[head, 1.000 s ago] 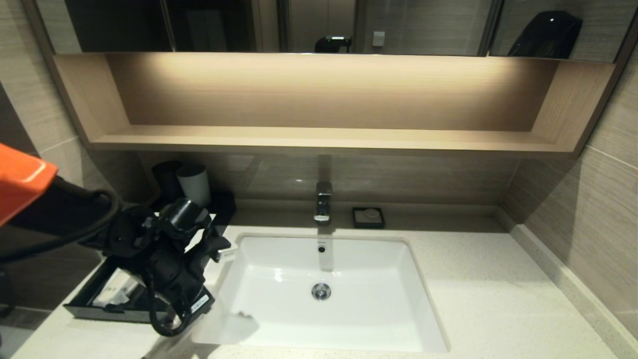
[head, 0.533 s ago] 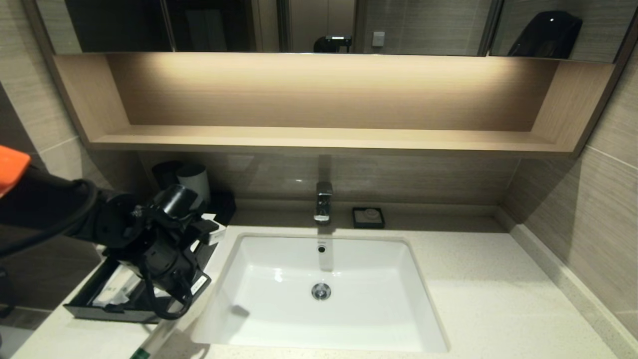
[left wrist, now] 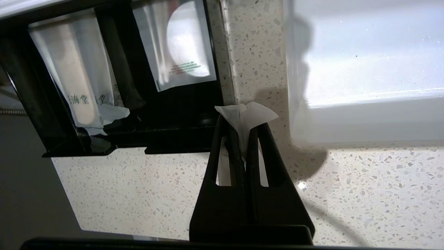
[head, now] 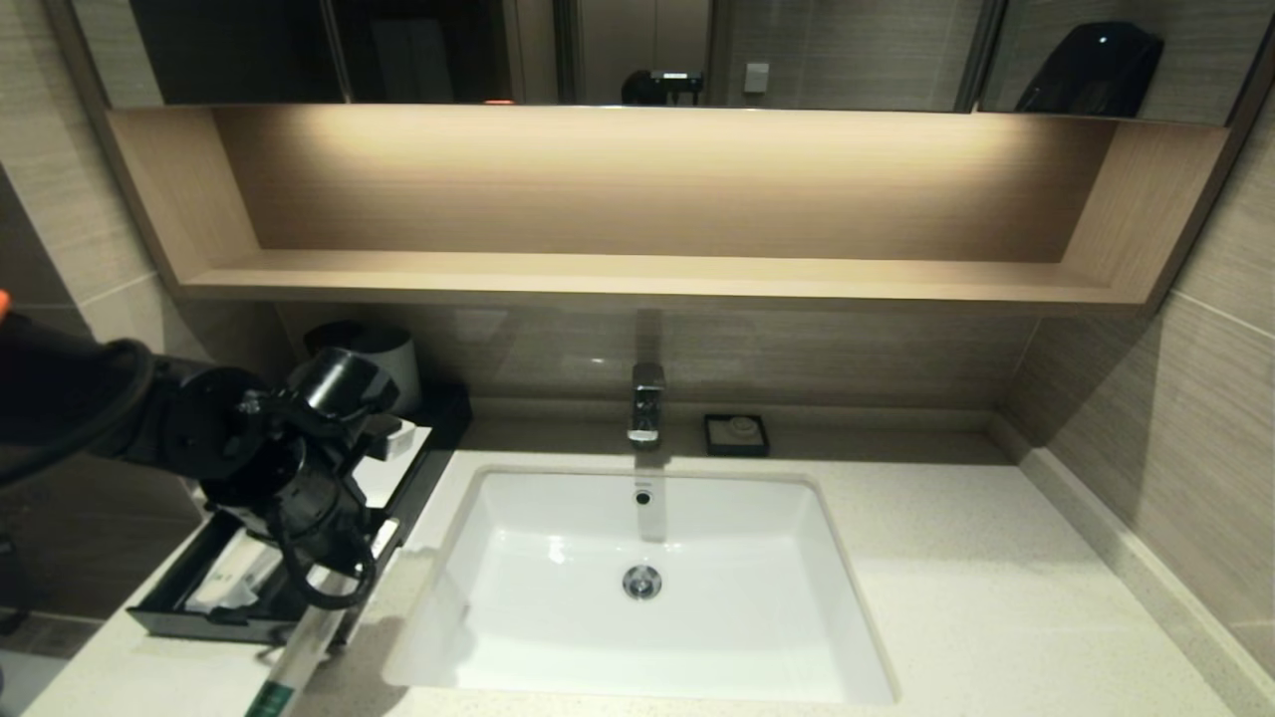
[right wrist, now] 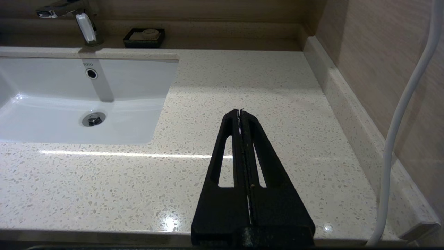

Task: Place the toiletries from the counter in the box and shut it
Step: Place the bathroom toiletry into the drawer

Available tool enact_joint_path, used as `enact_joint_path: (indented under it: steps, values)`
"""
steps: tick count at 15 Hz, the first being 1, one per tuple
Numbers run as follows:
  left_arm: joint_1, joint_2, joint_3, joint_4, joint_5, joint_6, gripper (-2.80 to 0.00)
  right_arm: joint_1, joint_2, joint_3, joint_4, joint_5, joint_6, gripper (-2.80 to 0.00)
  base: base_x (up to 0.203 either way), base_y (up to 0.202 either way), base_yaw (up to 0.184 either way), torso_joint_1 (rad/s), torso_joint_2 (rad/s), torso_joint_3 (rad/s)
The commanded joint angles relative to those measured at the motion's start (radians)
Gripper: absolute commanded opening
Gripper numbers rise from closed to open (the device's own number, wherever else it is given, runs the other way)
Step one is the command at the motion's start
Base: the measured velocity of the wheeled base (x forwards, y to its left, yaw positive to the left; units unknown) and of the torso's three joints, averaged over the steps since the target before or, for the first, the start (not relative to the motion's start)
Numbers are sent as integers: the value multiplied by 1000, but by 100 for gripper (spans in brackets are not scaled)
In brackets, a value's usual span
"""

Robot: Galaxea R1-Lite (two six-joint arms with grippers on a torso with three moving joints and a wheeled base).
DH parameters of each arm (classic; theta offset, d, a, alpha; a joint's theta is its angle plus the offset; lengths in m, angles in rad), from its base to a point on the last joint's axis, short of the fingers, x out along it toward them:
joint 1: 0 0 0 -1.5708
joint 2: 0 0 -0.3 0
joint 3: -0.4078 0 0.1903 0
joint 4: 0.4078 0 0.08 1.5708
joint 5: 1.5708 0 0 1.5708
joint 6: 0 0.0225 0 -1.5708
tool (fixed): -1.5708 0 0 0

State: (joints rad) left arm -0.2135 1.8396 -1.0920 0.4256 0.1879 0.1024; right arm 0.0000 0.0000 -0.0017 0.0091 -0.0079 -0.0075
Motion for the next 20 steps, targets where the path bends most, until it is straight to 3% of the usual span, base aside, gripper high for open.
enact_joint_path:
  steps: [1, 4, 6, 14, 20]
  values:
    - [14, -10, -60, 71, 6, -42, -280, 0, -2, 0, 0, 0, 0, -280, 0, 0, 0, 0, 0, 0]
    - [62, -7, -165, 233, 7, -119, -280, 0, -2, 0, 0, 0, 0, -280, 0, 0, 0, 0, 0, 0]
    - [100, -6, -173, 263, 7, -136, -280, 0, -2, 0, 0, 0, 0, -280, 0, 0, 0, 0, 0, 0]
    - [240, 40, -203, 315, 9, -106, -280, 0, -2, 0, 0, 0, 0, -280, 0, 0, 0, 0, 0, 0]
    - [287, 146, -400, 460, 8, -51, -280, 0, 0, 0, 0, 0, 0, -280, 0, 0, 0, 0, 0, 0]
